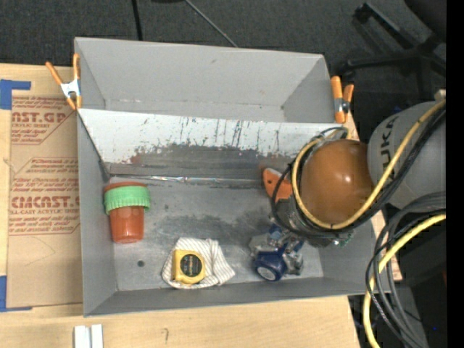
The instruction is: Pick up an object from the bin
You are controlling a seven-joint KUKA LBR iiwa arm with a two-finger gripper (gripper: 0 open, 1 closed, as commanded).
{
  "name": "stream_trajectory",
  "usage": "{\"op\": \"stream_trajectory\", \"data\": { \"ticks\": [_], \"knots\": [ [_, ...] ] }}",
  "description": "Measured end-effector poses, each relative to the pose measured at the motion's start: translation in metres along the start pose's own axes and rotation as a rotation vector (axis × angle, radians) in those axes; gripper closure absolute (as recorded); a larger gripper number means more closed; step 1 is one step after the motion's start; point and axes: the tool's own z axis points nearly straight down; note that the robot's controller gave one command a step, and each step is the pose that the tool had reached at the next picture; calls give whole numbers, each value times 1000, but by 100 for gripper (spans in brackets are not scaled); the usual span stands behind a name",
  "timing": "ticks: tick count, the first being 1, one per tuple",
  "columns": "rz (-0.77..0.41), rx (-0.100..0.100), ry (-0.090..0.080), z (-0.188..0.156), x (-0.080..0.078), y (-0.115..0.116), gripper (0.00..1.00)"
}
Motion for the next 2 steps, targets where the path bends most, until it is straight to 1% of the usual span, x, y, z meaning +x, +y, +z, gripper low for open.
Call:
{"op": "stream_trajectory", "data": {
  "ticks": [2],
  "knots": [
    [0, -2, 2, -11, 0, 1, 100]
  ]
}}
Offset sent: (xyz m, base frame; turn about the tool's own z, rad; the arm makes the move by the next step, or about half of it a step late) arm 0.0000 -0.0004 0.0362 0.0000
